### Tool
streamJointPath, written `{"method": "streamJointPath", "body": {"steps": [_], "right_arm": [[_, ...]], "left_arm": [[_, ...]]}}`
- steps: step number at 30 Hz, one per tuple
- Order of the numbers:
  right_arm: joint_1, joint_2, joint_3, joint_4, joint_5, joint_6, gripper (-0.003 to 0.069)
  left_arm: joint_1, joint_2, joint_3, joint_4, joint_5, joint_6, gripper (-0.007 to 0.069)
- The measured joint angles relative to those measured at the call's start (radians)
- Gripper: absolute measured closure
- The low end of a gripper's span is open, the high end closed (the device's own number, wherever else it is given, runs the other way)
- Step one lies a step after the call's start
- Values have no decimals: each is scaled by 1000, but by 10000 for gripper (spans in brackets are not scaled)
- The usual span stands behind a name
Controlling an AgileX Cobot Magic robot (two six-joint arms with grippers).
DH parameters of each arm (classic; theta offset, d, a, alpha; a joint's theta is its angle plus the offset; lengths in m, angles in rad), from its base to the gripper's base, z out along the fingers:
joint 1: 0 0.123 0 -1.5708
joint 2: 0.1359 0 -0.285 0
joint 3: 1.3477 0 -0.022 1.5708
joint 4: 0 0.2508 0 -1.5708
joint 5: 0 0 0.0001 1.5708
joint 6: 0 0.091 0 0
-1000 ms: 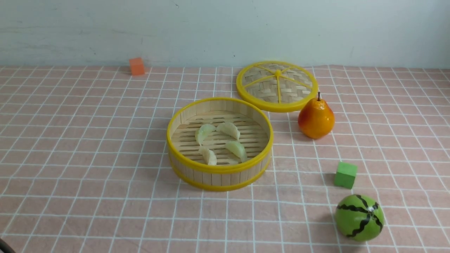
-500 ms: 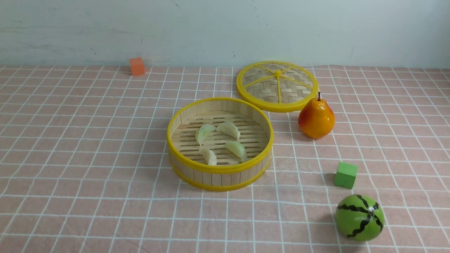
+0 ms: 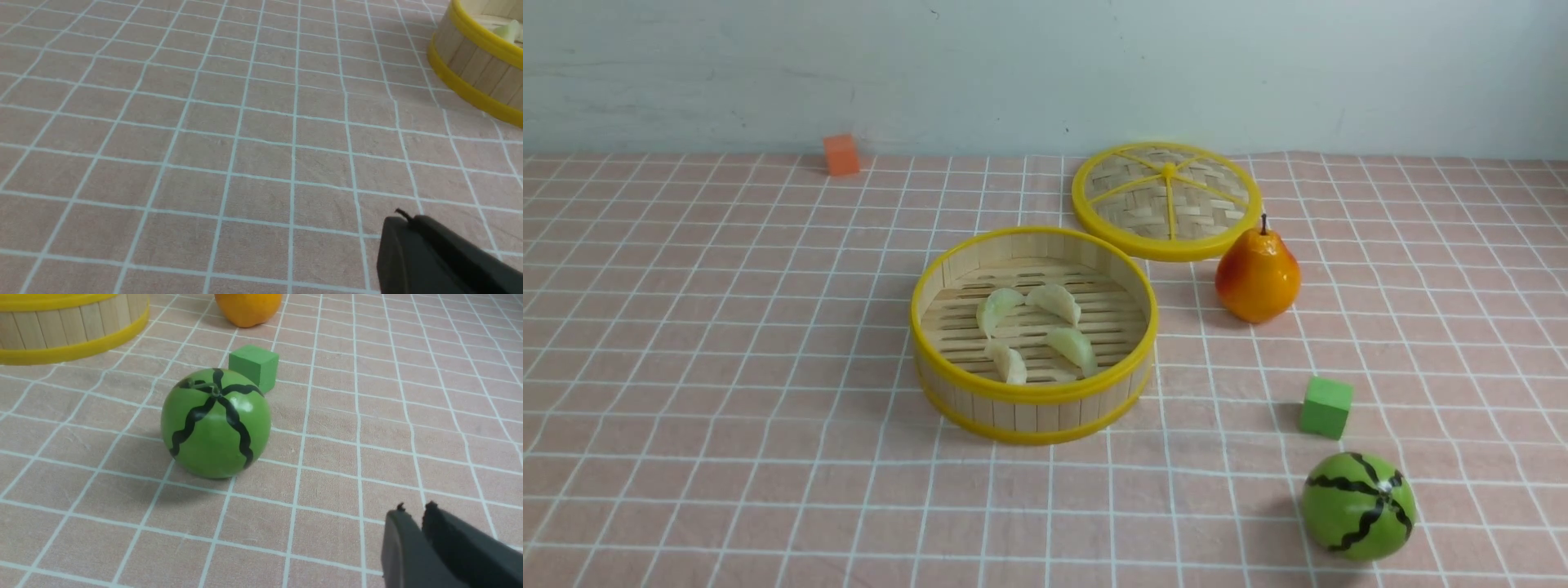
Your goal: Put the dumplings into the steamer on the table with the pink tablecloth.
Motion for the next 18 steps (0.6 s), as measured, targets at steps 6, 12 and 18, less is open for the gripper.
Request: {"method": "streamJointPath", "body": {"steps": [6, 12, 18], "right_arm": [[0, 0, 0, 0, 0, 0, 570], [0, 0, 0, 0, 0, 0, 562], [0, 0, 0, 0, 0, 0, 554]], "left_arm": [[-77, 0, 0, 0, 2, 7, 638], [-86, 0, 0, -2, 3, 7, 638], [-86, 0, 1, -2, 3, 7, 638]]}}
